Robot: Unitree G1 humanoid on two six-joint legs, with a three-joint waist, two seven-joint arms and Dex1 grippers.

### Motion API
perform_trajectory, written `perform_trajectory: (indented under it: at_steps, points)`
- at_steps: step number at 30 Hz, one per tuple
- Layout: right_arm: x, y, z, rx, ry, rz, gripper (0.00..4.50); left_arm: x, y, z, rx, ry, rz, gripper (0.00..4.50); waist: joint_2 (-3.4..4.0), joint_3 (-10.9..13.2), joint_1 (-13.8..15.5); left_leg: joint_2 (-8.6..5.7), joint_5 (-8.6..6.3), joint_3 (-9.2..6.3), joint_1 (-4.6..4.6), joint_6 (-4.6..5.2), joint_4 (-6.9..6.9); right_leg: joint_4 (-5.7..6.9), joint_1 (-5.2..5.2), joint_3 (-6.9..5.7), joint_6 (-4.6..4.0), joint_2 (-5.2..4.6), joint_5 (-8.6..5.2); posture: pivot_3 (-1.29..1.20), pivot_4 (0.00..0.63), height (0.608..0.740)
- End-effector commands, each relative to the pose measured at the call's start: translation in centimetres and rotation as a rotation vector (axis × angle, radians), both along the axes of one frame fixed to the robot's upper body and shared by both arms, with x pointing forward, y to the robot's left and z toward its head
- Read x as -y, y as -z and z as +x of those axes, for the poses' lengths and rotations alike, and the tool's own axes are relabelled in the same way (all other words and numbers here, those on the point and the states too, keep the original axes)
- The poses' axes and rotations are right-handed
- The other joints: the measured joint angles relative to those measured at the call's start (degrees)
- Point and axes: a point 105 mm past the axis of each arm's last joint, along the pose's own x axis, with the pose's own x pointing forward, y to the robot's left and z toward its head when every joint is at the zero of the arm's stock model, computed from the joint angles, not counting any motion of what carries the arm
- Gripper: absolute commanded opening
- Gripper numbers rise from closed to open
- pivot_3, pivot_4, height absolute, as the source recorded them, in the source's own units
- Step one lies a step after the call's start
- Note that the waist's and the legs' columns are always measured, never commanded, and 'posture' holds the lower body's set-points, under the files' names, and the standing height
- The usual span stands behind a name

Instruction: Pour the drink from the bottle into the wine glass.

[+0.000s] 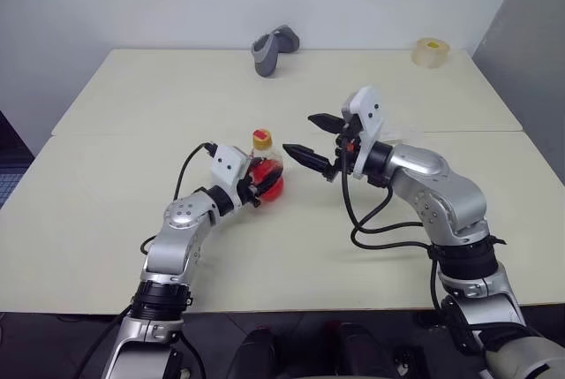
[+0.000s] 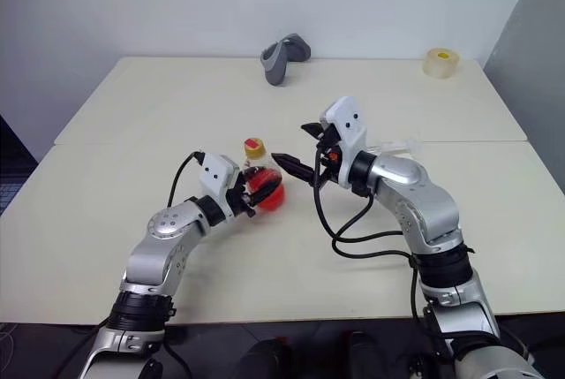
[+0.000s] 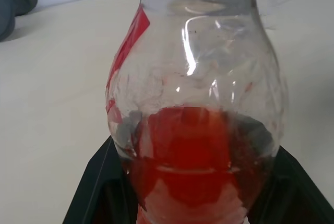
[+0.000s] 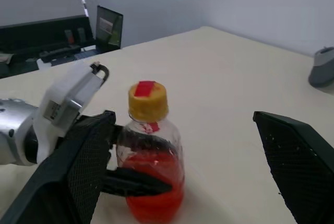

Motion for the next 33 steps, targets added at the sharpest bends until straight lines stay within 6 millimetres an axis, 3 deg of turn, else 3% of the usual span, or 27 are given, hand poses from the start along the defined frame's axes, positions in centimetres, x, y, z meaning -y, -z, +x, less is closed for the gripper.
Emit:
perform_trajectory:
  at_steps: [1,7,17,21,28,33]
  points:
    - [-1.0,-1.2,-0.7,-0.015,-0.074,0.046,4.50,1.5,-1.3,-0.4,0.059,0.067,-0.008,2.00,0.00,0.00,0.04,0.00,0.00,0.01,0.00,0.00,0.00,0.00,0.00,0.00,0.00,-0.01,0.00,0.00,0.150,0.740]
    - [-2.1,-0.9,-1.1,-0.036,-0.111,0.041,4.50,2.9,-1.3,-0.6,0.071,0.132,-0.002,1.99,0.00,0.00,0.05,0.00,0.00,0.01,-0.03,0.00,0.00,-0.03,-0.01,0.01,0.00,-0.02,0.00,0.00,0.150,0.740]
    - [-2.4,-1.0,0.1,-0.002,-0.078,0.021,4.50,3.7,-1.8,-0.1,0.088,0.172,0.003,1.97,0.00,0.00,-0.05,0.00,0.00,0.01,-0.04,0.00,-0.01,-0.02,-0.03,0.00,0.00,-0.01,0.00,0.00,0.150,0.740]
    - [-2.2,-0.9,0.4,0.003,-0.063,0.023,3.69,3.7,-1.9,0.0,0.091,0.173,0.003,1.97,0.01,0.00,-0.06,0.00,0.01,0.02,-0.05,-0.02,-0.01,-0.04,-0.04,0.02,0.00,-0.01,0.00,0.00,0.150,0.740]
    - [-1.7,-0.4,0.8,0.012,-0.042,0.010,1.31,3.7,-1.8,0.1,0.089,0.172,-0.001,1.97,0.01,0.01,-0.06,0.00,0.01,0.02,-0.06,-0.01,-0.01,-0.05,-0.06,0.02,0.00,-0.02,0.00,0.00,0.150,0.740]
    - [-1.6,-0.3,0.7,0.029,-0.053,-0.007,1.21,3.6,-1.8,0.0,0.085,0.170,-0.005,1.89,0.01,0.01,-0.06,0.00,0.00,0.01,-0.07,-0.01,-0.01,-0.05,-0.06,0.01,0.00,-0.02,0.00,0.00,0.150,0.740]
